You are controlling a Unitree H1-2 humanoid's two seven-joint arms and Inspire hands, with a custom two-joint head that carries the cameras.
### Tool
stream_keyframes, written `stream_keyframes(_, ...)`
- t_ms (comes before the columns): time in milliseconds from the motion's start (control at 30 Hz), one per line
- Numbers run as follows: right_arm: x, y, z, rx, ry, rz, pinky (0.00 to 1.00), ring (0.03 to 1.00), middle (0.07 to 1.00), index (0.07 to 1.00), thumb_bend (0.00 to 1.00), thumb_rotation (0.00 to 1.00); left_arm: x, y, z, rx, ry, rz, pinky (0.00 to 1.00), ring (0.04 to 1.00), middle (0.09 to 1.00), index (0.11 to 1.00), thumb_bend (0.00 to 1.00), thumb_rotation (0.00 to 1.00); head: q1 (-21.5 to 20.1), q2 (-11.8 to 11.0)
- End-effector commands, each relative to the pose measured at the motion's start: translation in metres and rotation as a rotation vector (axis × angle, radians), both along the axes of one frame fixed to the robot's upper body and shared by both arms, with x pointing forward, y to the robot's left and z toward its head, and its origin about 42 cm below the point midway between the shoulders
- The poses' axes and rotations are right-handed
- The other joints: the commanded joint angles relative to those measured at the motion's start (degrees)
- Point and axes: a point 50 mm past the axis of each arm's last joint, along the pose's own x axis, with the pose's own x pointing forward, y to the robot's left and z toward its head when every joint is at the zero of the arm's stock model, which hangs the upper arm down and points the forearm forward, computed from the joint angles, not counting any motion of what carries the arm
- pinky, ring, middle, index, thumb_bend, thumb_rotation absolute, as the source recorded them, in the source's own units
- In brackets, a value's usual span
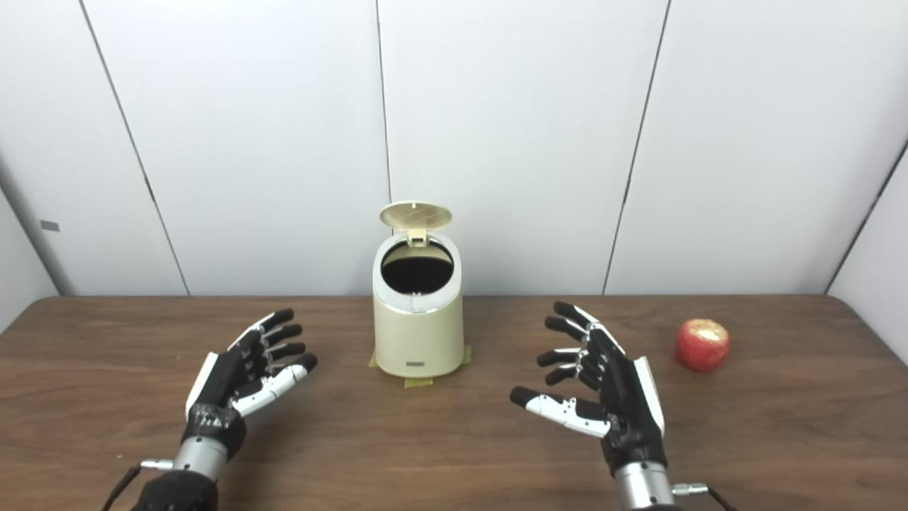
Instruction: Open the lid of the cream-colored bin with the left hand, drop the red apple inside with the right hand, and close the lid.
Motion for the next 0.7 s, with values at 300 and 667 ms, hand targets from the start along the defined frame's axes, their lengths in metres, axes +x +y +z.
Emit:
stream_keyframes(300,0.016,-0.022,0.039,-0.154,-0.084,-0.010,0.52,0.635,0.788,0.825,0.78,0.19,-0.002,0.009,0.019,0.072,-0.150,-0.019,0.65,0.764,0.811,0.853,0.67,0.23,-13.3,-3.1)
stream_keyframes(667,0.044,-0.091,0.100,-0.524,-0.017,-0.238,0.53,0.689,0.820,0.791,0.82,0.21,0.004,0.033,0.023,0.057,-0.144,-0.030,0.66,0.795,0.852,0.887,0.52,0.09,-24.6,-6.3)
